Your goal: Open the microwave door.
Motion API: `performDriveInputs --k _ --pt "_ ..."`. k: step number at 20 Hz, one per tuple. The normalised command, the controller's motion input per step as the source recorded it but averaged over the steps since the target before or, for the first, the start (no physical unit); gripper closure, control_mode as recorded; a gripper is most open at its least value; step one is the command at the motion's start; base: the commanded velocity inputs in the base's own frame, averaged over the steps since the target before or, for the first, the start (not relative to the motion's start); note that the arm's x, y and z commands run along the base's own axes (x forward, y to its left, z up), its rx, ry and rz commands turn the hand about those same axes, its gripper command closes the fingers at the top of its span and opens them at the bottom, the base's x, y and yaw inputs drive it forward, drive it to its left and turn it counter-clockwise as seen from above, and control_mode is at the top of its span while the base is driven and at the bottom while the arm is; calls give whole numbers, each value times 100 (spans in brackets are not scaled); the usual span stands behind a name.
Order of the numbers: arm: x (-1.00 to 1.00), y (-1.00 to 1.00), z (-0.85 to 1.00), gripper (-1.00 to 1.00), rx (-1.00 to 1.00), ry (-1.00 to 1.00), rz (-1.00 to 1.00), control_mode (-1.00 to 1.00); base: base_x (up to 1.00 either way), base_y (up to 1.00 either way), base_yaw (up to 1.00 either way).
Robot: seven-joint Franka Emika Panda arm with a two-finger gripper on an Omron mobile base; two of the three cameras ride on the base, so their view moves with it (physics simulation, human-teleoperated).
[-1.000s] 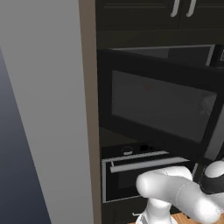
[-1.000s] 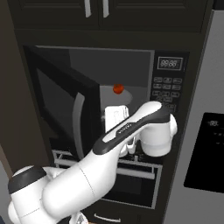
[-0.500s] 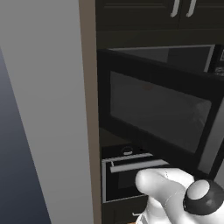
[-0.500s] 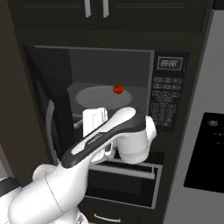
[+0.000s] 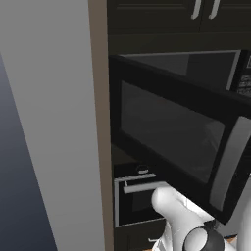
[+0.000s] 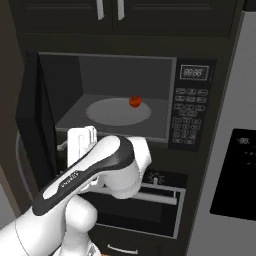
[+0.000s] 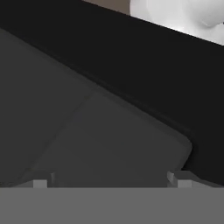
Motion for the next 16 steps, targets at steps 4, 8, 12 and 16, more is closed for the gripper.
performDriveInputs --k 4,8,12,16 --pt "-28 52 3 -100 1 -8 0 -100 0 0 0" --pt "-19 71 1 -100 0 -7 0 -100 0 0 0" --pt "-15 82 0 -100 0 -6 0 -100 0 0 0" --pt "-12 94 0 -100 0 -3 0 -100 0 0 0"
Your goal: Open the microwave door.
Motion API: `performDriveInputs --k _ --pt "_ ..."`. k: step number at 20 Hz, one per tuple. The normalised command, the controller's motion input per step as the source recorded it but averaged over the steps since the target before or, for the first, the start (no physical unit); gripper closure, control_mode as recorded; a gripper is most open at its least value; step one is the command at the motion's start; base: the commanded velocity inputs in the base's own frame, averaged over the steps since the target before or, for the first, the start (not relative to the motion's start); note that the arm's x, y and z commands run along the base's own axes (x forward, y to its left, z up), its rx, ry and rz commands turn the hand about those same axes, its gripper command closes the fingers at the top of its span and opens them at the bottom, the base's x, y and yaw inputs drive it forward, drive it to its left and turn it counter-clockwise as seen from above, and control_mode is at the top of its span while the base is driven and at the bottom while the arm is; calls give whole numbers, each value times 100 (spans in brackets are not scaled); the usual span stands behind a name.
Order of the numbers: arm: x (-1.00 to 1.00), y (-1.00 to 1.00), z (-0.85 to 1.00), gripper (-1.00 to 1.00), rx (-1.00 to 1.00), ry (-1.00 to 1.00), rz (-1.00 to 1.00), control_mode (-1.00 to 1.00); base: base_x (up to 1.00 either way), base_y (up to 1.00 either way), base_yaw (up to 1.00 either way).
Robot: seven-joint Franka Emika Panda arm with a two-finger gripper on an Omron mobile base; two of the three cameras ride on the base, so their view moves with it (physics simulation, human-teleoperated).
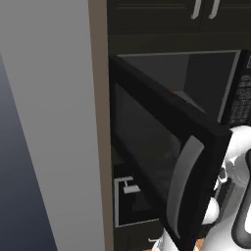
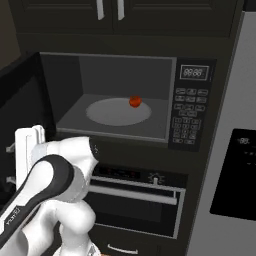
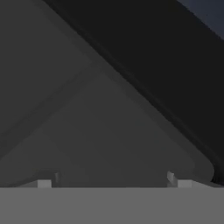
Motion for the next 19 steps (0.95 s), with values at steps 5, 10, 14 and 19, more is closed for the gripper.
performDriveInputs --k 5,10,14,19 --pt "-28 100 0 -100 0 -5 0 -100 0 0 0" --pt "-22 100 0 -100 0 -7 -1 -100 0 0 0" --pt "-19 94 0 -100 0 -8 -3 -100 0 0 0" --pt "-11 15 0 -100 4 0 0 -100 0 0 0"
